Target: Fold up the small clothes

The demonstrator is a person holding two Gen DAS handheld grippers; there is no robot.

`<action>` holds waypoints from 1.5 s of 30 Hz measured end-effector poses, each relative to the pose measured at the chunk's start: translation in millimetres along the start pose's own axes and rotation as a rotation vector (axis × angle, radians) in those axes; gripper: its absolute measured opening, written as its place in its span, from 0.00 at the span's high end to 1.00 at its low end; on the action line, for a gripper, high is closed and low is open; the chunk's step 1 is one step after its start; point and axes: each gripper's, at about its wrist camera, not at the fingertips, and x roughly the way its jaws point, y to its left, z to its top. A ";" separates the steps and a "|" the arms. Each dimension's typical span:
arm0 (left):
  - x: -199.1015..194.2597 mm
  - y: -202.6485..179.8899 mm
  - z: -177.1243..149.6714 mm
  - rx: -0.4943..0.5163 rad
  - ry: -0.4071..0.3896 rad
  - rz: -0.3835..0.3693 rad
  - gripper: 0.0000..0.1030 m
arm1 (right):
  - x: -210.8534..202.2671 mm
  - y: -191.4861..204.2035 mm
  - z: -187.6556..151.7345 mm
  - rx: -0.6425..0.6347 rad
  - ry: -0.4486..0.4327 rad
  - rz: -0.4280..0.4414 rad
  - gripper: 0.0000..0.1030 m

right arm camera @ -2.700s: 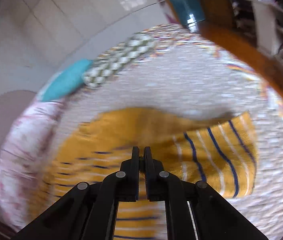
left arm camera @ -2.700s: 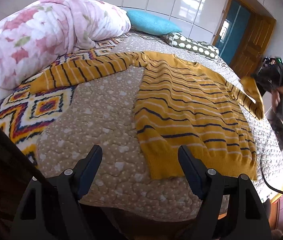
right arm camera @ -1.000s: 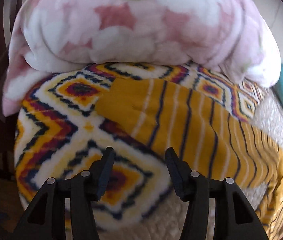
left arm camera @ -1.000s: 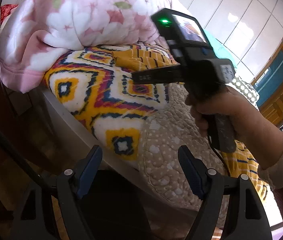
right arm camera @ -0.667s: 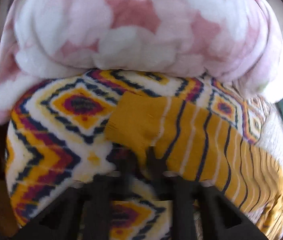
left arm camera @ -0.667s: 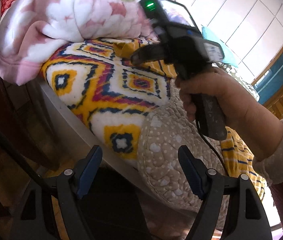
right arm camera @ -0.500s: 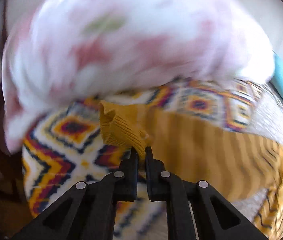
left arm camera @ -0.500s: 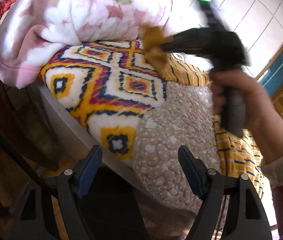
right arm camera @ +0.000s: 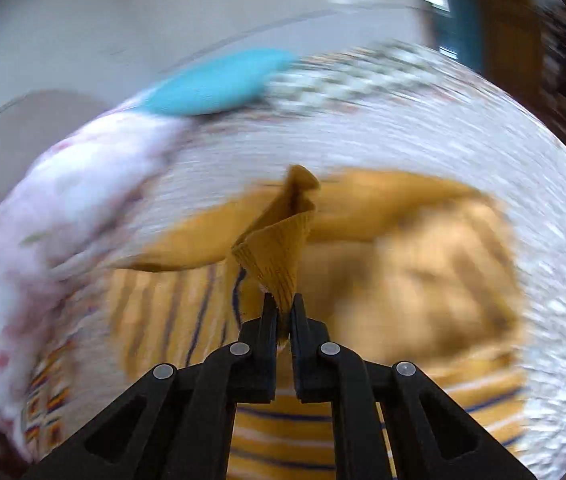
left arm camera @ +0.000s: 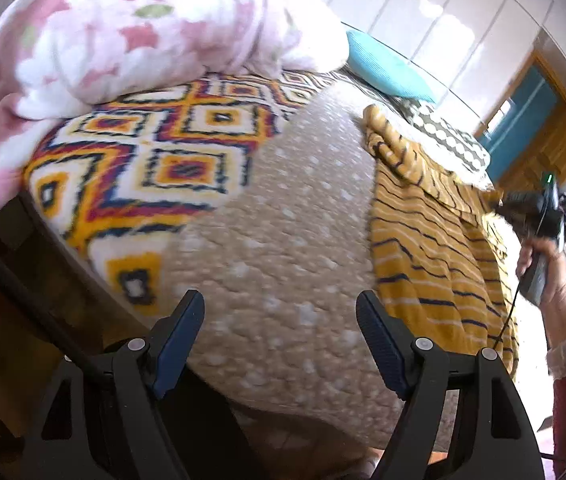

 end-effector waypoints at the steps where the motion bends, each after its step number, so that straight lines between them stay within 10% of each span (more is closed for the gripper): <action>1: 2.0 -6.3 0.3 0.011 0.007 -0.002 0.25 | 5.9 -22.2 -2.3 0.045 0.017 -0.010 0.93; 14: 33.6 -55.7 23.3 0.113 0.089 -0.028 0.25 | -29.8 -108.8 -16.2 0.164 0.030 0.067 0.81; 20: 50.2 -71.6 31.1 0.168 0.095 -0.047 0.25 | -89.6 -152.4 -67.0 0.099 0.076 0.143 0.62; 31: 112.2 -100.0 25.7 0.197 0.215 -0.094 0.27 | -119.4 -150.4 -184.2 0.090 0.147 0.278 0.60; 34: 108.9 -106.4 17.4 0.220 0.248 -0.073 0.91 | -125.0 -142.5 -204.7 0.119 0.123 0.325 0.59; 39: 87.4 -95.7 6.0 0.153 0.223 -0.114 0.91 | -127.7 -128.1 -231.7 0.135 0.165 0.450 0.60; 45: 96.5 -82.7 5.6 0.061 0.241 -0.262 0.55 | -134.0 -128.4 -245.4 0.148 0.149 0.504 0.60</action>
